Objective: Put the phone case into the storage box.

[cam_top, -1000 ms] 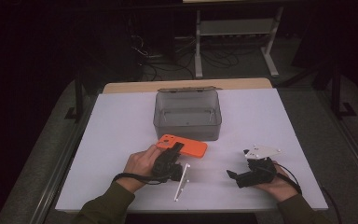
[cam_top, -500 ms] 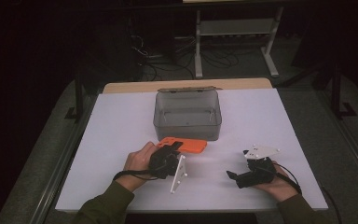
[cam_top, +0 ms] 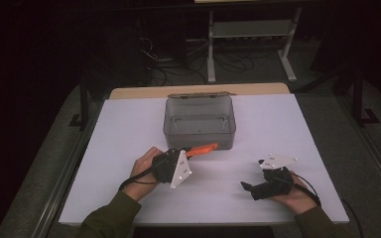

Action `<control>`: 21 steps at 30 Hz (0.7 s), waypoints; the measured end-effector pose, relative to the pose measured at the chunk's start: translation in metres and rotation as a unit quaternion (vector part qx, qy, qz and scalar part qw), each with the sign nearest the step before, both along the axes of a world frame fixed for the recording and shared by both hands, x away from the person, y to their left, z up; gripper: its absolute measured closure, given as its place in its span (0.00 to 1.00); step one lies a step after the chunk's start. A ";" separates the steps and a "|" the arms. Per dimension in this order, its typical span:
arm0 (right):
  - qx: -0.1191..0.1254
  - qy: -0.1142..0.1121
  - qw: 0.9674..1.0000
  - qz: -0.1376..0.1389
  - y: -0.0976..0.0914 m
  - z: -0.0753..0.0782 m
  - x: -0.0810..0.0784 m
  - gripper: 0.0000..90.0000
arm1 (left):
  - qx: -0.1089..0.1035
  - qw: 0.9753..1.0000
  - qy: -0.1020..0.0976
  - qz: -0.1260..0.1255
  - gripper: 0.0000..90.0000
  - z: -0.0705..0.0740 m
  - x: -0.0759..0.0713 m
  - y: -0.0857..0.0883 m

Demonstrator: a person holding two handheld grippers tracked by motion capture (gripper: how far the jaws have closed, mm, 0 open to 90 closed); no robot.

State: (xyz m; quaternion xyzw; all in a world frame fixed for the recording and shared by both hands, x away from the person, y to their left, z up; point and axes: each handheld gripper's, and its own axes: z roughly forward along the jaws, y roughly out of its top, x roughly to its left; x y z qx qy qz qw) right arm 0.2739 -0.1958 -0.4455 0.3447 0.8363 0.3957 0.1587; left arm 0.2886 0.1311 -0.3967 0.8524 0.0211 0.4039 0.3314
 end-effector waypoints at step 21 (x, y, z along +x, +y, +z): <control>0.001 0.003 1.000 0.002 0.001 0.000 0.000 0.02 | -0.142 0.977 0.160 0.020 0.88 0.008 0.026 0.026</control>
